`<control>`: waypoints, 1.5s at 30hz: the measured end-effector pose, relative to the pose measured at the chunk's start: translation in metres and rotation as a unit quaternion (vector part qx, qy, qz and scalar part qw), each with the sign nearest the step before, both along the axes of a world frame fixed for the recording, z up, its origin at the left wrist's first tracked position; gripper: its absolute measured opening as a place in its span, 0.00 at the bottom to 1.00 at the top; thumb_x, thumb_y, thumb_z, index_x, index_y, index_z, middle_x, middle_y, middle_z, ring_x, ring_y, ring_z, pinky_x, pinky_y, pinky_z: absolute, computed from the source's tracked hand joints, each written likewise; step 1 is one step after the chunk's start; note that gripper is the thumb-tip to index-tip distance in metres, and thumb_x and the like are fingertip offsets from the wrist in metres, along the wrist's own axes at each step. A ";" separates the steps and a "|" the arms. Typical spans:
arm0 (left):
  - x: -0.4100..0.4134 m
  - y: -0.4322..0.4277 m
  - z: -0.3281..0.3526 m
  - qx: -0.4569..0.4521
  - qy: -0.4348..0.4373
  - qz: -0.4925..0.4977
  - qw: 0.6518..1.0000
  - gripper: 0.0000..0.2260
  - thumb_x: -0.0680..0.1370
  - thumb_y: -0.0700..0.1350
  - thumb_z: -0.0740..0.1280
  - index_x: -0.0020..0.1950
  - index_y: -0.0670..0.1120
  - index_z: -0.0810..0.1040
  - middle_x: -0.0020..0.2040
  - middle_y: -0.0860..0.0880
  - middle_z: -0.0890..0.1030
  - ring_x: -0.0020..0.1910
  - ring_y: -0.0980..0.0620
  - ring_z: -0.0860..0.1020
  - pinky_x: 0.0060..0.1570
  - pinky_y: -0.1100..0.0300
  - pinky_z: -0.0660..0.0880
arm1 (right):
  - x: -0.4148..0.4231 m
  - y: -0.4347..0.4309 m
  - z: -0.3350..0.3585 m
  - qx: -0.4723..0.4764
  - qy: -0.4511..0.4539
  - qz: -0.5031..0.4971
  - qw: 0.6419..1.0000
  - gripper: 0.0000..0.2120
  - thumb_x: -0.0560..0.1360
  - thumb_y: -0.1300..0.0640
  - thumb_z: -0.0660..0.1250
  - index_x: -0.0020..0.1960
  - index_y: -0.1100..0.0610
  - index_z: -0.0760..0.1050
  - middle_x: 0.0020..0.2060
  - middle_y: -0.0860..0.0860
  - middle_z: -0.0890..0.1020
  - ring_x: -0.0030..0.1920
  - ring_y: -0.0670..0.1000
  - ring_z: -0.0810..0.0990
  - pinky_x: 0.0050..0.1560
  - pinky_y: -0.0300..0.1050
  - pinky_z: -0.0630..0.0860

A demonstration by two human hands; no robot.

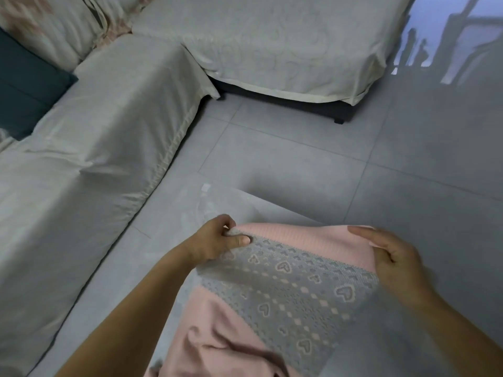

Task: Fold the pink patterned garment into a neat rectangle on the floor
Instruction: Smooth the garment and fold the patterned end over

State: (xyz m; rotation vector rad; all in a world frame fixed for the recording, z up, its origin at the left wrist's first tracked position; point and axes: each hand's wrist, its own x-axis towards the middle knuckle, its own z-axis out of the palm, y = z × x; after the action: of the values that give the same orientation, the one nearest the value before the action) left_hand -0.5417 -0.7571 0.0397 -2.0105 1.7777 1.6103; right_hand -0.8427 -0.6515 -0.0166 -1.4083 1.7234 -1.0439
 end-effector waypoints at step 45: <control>-0.157 -0.229 0.088 -0.238 -0.008 0.002 0.971 0.09 0.70 0.42 0.74 0.47 0.43 0.77 0.38 0.49 0.77 0.38 0.54 0.74 0.35 0.67 0.70 | -0.122 -0.194 0.100 -0.070 0.019 -0.193 0.979 0.26 0.71 0.72 0.51 0.63 0.56 0.74 0.58 0.44 0.73 0.60 0.43 0.71 0.58 0.19 0.61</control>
State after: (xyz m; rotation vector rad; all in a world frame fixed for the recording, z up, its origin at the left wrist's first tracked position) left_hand -0.6989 -0.9859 0.1280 -2.1864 2.3300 1.2463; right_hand -0.9643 -0.8451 0.0838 -1.2072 2.0365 -1.3744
